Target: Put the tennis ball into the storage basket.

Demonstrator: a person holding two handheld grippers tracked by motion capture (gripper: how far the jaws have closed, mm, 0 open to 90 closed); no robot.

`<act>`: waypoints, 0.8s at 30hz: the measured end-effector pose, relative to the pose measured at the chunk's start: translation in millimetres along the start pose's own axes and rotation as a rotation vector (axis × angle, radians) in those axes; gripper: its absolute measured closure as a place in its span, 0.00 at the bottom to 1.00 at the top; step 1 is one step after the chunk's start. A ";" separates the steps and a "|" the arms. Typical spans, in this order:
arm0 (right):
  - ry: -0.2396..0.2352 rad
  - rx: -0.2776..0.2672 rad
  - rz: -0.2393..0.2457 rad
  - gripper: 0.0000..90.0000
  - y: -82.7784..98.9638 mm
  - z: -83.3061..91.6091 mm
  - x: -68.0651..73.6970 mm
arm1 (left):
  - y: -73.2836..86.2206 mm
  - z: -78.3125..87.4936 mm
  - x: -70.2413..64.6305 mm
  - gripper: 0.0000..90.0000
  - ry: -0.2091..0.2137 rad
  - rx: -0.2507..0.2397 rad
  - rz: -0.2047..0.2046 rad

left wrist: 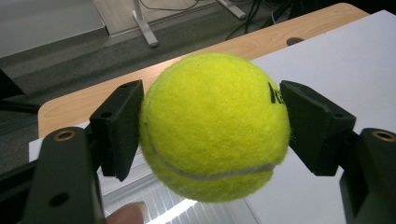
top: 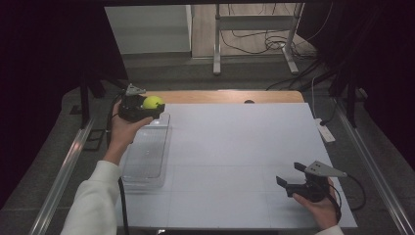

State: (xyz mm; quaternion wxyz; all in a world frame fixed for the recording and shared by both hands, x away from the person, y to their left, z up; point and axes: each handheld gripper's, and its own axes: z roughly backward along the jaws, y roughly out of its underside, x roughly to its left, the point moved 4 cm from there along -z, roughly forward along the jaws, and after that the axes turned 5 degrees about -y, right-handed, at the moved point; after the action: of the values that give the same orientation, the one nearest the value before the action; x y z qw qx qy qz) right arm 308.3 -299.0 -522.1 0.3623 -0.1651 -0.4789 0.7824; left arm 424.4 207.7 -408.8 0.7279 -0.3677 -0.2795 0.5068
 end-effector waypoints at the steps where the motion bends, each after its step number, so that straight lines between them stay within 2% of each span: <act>1: 0.001 0.000 0.000 0.11 0.1 -0.1 0.1 | 0.4 0.3 0.8 0.30 -0.002 0.001 0.001; 24: 0.002 0.001 -0.004 0.11 0.1 0.0 0.1 | 6.7 1.6 19.3 0.30 -0.047 0.024 0.025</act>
State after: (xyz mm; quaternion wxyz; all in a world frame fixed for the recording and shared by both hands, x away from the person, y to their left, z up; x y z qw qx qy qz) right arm 308.1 -299.0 -522.2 0.3642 -0.1648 -0.4786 0.7818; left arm 425.9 227.8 -412.8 0.7190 -0.3504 -0.2858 0.5278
